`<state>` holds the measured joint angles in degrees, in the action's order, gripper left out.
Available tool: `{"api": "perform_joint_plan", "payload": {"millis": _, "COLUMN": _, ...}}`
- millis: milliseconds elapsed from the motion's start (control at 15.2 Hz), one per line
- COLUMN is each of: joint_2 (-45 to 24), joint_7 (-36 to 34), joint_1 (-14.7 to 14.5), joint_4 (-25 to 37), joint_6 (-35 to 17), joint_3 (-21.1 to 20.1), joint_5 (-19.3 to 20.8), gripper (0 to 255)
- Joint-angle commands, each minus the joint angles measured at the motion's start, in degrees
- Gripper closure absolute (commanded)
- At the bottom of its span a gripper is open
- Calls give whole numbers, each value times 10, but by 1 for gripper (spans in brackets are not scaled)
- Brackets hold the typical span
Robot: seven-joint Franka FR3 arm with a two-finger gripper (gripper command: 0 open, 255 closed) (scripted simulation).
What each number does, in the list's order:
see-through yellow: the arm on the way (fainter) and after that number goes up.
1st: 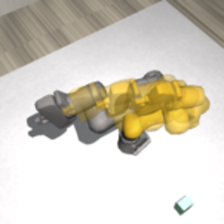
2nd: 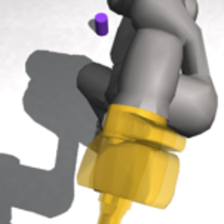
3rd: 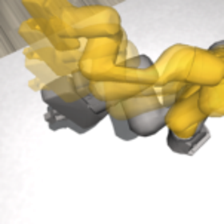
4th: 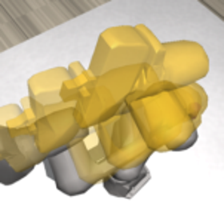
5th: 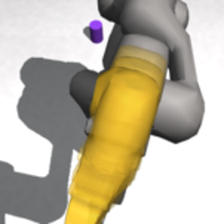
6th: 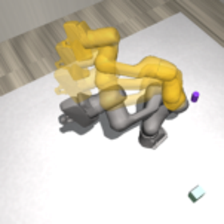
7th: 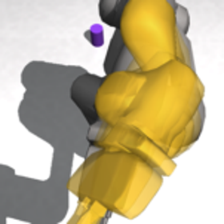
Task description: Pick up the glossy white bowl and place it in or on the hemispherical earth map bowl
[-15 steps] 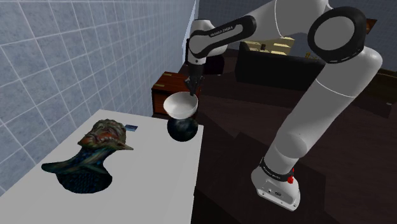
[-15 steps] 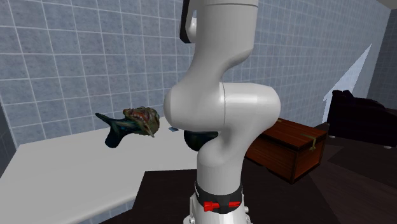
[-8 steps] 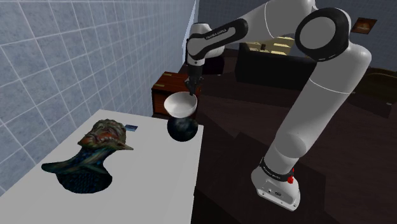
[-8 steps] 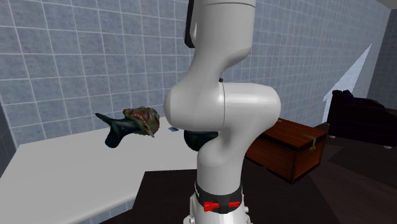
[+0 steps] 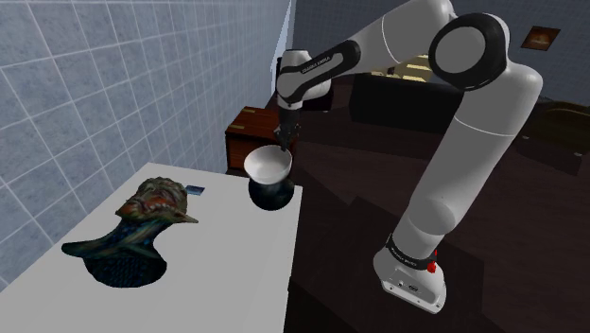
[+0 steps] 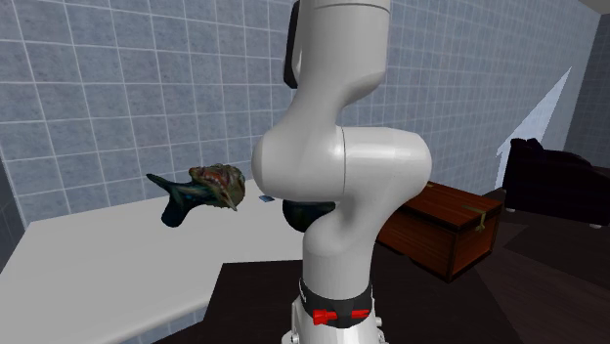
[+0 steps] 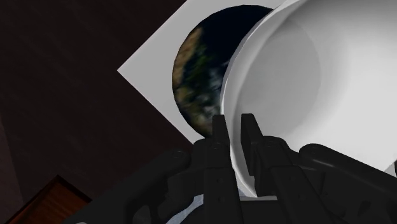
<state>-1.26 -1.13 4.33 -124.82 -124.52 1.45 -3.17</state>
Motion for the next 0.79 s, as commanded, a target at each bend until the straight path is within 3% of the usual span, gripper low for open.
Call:
{"api": "perform_joint_plan", "payload": {"millis": 0, "joint_2": -8, "joint_7": 2, "joint_1": 0, "joint_4": -8, "joint_6": -17, "joint_3": 0, "joint_5": -1, "gripper": 255}}
{"api": "perform_joint_plan", "payload": {"millis": 726, "joint_2": -49, "joint_7": 7, "joint_1": 0, "joint_4": -34, "joint_6": -83, "joint_3": 0, "joint_5": -6, "gripper": 255}}
